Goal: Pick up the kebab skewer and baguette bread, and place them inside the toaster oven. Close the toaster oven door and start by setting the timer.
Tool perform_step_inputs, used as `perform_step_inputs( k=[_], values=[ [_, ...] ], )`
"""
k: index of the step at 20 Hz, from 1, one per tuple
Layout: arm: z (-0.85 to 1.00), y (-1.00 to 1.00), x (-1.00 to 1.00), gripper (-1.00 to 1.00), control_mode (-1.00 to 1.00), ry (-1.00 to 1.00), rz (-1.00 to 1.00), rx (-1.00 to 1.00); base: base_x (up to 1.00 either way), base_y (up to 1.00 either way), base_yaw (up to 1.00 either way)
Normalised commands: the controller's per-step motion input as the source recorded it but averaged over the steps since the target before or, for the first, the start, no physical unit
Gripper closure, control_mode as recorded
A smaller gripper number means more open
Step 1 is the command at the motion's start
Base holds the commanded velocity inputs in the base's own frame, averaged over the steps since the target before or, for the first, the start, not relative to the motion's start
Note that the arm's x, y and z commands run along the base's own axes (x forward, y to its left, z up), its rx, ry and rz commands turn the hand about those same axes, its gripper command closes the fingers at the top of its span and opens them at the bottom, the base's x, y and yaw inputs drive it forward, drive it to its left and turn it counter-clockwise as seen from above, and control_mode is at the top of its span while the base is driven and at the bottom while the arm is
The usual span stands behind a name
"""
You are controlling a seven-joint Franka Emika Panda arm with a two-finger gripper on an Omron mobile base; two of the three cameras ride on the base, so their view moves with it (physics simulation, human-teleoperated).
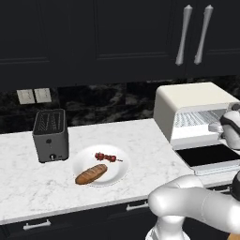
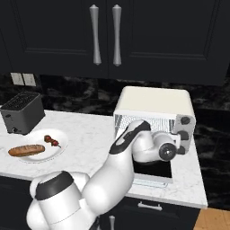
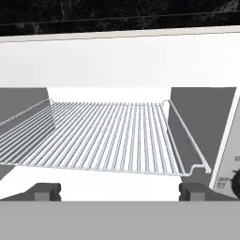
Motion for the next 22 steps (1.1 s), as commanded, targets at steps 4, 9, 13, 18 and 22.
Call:
perform_step_inputs(
  k=[4, 9, 13, 18, 22],
  values=[
    [0.0, 0.33, 0.05, -1.0, -1.0, -0.01, -0.11, 0.0, 0.0, 0.0, 0.0],
    [0.0, 0.16, 0.33, -1.0, -1.0, -0.04, -0.09, 0.0, 0.0, 0.0, 0.0],
    [-0.03, 0.08, 0.12, -1.0, -1.0, -0.02, -0.04, 0.0, 0.0, 0.0, 0.0],
    [-0.02, 0.01, 0.0, -1.0, -1.0, 0.0, -0.01, 0.0, 0.0, 0.0, 0.0],
    [0.0, 0.0, 0.08, -1.0, -1.0, -0.04, 0.0, 0.0, 0.0, 0.0, 0.0]
  ],
)
